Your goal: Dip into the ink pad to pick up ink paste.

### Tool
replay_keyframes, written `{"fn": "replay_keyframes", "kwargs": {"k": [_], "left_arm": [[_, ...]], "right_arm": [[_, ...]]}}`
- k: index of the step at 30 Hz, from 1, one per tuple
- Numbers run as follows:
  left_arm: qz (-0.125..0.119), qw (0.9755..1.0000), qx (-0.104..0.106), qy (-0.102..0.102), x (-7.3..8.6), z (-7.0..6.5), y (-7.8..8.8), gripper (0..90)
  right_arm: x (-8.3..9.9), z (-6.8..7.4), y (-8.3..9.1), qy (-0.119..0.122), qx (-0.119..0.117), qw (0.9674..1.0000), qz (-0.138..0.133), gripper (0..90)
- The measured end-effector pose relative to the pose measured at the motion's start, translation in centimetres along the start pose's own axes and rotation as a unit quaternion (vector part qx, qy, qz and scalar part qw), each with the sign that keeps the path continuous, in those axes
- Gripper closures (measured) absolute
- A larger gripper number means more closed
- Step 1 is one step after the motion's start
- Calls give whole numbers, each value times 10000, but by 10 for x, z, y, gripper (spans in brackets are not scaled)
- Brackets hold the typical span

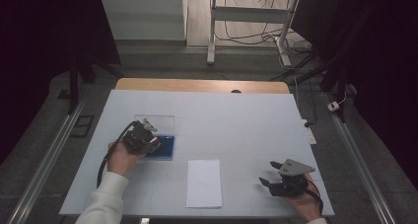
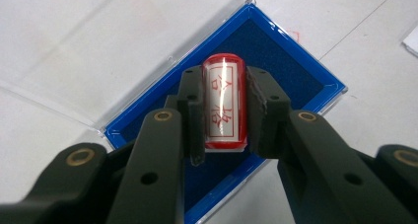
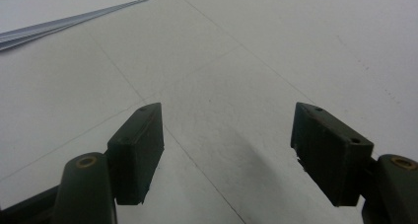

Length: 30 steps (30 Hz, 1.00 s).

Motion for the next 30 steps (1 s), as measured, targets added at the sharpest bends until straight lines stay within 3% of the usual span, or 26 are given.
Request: {"fn": "replay_keyframes", "kwargs": {"k": [7,11,17,30], "left_arm": [[-8,9999,-97,-44,0,-3,-1,712],[-96,9999,6,27,3,0,-2,713],[-76,9999,-63,-28,2,-2,-2,714],[-112,9999,27,51,3,0,-1,711]], "right_arm": [[-1,1,-1,19,23,10000,42,279],[-1,1,-1,26,-13,10000,23,279],[-1,1,-2,33,-20,10000,17,279],[-2,2,-1,35,-17,10000,-13,279]]}}
Point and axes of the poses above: each handheld gripper's, and its own axes: y roughly backward along the jaws, x roughly out of its underside, z roughly to its left, the point moved 3 cm from there along -y, roughly forward along the jaws, and after that the axes turned 5 degrees about -x, right-handed, at the moved point
